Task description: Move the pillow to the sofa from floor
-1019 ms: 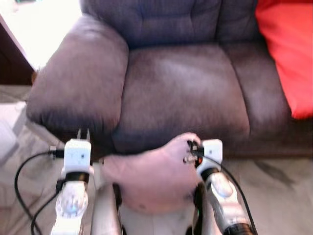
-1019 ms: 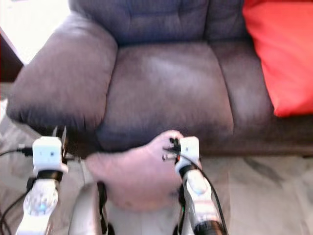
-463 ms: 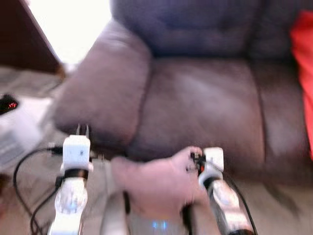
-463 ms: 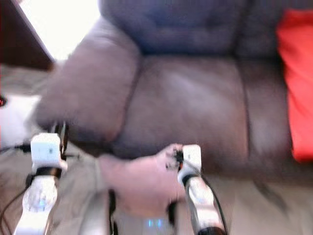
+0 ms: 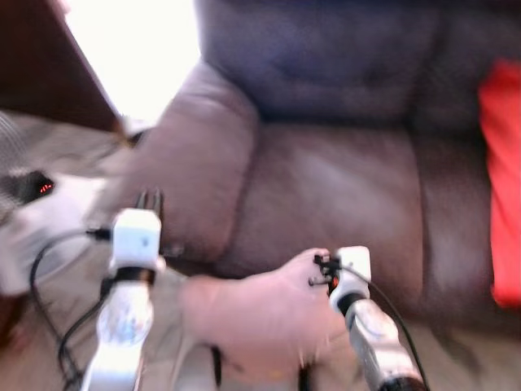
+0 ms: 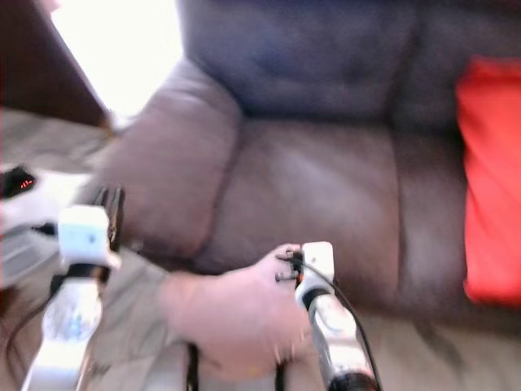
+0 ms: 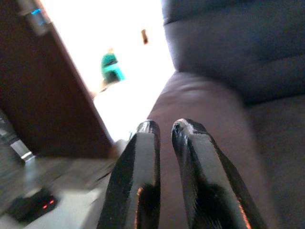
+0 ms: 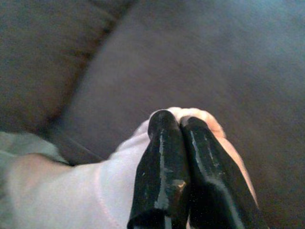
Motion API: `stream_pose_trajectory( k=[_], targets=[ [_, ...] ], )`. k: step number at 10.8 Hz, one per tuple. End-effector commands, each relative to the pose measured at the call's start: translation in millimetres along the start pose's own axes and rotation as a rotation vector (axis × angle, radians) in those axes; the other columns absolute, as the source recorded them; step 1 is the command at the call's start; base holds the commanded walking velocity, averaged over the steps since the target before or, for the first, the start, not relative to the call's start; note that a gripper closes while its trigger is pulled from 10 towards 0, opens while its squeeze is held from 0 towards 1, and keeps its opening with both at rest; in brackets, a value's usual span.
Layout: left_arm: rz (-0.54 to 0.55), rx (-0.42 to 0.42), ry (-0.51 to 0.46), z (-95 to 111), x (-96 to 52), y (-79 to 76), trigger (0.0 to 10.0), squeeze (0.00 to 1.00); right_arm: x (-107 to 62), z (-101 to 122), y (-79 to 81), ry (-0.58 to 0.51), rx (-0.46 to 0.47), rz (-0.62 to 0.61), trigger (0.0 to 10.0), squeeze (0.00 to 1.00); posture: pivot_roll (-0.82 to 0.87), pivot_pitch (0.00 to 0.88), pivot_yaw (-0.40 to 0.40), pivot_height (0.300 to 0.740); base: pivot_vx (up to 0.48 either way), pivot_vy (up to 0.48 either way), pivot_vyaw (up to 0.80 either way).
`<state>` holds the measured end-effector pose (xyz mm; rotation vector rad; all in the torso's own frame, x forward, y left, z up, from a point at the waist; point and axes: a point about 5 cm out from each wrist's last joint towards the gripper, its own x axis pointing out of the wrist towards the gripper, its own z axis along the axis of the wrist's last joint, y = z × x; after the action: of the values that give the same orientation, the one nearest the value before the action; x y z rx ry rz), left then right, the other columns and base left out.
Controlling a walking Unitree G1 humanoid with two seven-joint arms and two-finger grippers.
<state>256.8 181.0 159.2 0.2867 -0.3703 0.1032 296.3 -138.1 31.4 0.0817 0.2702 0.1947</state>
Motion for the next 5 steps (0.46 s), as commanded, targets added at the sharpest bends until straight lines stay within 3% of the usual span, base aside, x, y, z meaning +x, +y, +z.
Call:
stream_pose_trajectory(
  k=[1, 5],
  targets=[
    [0.028, 0.025, 0.019, -4, -4.7, 11.9, 10.0, 0.0, 12.3, 97, 12.1, -0.442, -0.046, 0.044, 10.0, 0.0, 0.1, 0.128, -0.022, 0.723, 0.0, 0.0, 0.0],
    [0.035, 0.033, -0.013, 4, 1.4, 15.2, 10.0, 0.0, 12.4, 122, 11.1, -0.515, -0.057, 0.05, 10.0, 0.0, 0.11, 0.122, -0.019, 0.723, 0.0, 0.0, 0.0]
  ],
)
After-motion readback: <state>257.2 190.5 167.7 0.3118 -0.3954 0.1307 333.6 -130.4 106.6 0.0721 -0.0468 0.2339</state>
